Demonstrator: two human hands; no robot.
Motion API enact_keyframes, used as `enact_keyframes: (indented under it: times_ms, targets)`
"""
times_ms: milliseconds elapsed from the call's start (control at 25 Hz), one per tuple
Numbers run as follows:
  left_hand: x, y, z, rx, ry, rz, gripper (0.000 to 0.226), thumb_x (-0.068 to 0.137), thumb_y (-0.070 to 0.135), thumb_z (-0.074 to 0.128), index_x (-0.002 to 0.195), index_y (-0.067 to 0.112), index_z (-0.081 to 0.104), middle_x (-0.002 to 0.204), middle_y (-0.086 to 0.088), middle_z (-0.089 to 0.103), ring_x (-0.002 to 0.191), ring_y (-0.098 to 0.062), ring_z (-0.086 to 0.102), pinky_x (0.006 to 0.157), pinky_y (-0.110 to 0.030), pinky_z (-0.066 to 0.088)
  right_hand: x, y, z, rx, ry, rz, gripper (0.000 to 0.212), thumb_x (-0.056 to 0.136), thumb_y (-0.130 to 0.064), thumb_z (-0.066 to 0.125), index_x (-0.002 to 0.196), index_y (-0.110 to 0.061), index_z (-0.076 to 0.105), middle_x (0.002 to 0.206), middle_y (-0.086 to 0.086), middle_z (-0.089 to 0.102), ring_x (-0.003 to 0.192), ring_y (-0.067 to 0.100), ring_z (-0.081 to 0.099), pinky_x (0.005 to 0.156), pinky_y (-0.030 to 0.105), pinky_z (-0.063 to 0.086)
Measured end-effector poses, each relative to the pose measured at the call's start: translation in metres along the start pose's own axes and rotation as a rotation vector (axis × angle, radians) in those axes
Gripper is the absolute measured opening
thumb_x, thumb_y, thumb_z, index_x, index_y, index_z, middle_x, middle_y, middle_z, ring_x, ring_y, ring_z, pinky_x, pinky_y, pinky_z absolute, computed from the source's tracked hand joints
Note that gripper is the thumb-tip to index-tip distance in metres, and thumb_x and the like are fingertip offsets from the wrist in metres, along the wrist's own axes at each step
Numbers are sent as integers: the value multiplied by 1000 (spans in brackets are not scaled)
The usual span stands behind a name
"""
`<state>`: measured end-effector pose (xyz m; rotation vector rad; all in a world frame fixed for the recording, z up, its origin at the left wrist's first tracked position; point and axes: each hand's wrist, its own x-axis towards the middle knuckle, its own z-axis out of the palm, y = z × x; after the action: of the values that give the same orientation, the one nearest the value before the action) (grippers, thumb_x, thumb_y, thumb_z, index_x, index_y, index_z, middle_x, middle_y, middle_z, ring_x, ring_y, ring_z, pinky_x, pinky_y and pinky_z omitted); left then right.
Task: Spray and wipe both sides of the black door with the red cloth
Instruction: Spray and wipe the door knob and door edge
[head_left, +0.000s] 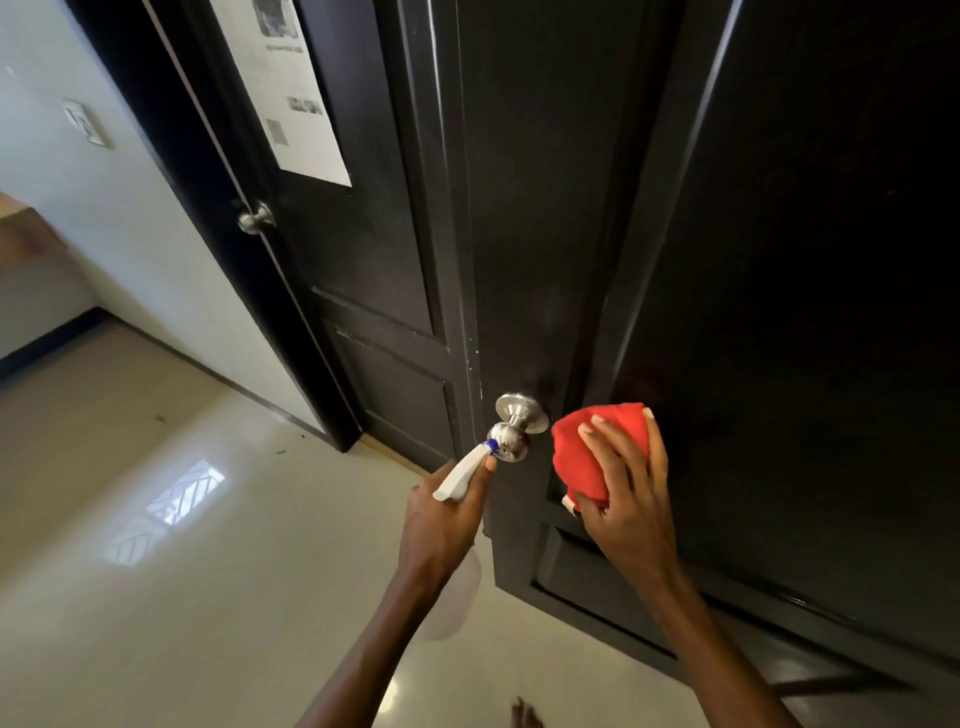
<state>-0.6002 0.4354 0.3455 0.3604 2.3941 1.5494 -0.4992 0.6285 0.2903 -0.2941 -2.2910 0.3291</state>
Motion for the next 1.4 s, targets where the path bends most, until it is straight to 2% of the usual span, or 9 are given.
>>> enact_keyframes:
  times_ms: [80,200,360,600,840,1080,1160,1280,1400]
  targets:
    - [11,-2,-4,34,-47,14,50,84,63,55,101,19,72,69,-2,68,53,-16,63,51,-35,57,-4,-4,9,14,10,19,69,88,-34,67,149,-16,42,155,6,42,153,41,20,116,63,34]
    - [27,-3,-12,23,-83,6,53,84,63,53,101,17,72,70,0,68,50,-13,63,48,-14,49,-1,-7,14,4,31,71,69,87,-34,69,147,-15,43,153,6,44,152,42,23,121,55,30]
    - [47,-2,-25,-40,-123,-1,50,81,65,53,84,18,70,66,-5,66,45,-11,58,46,-14,46,2,-23,21,18,101,165,62,89,-33,64,144,-12,46,149,7,47,153,36,23,126,40,21]
    - [78,-17,-52,-39,-229,5,50,86,57,52,97,14,74,60,-1,62,50,-5,60,44,-7,42,10,-70,54,69,135,370,65,95,-48,61,149,-19,40,154,0,41,154,29,23,122,37,29]
    - [99,-28,-75,-54,-299,23,52,83,61,51,87,16,76,52,-8,60,48,-7,58,46,-8,42,37,-97,99,-166,115,539,72,87,-47,68,150,-24,41,149,1,44,142,39,34,105,58,48]
    - [116,-28,-85,-93,-301,74,48,84,58,52,95,18,75,59,0,65,58,-6,64,49,-5,43,62,-114,115,-586,-168,235,74,70,-45,86,136,-20,62,136,7,63,133,41,49,107,59,44]
    - [120,-27,-88,-109,-307,114,45,85,56,52,93,19,74,62,0,67,58,-8,64,49,-8,44,64,-112,108,-578,-120,270,68,72,-45,82,133,-22,64,135,5,62,131,37,50,102,53,47]
    - [123,-30,-91,-113,-320,124,40,86,57,52,90,24,74,64,1,69,57,-12,65,50,-9,45,47,-100,92,-240,156,659,52,84,-49,68,128,-22,64,131,0,57,123,25,51,93,36,48]
    - [123,-39,-92,-96,-343,115,39,87,56,53,90,23,73,63,0,69,57,-14,65,51,-9,46,40,-98,87,598,420,1193,36,93,-52,67,121,-30,66,117,-4,69,106,22,69,79,27,54]
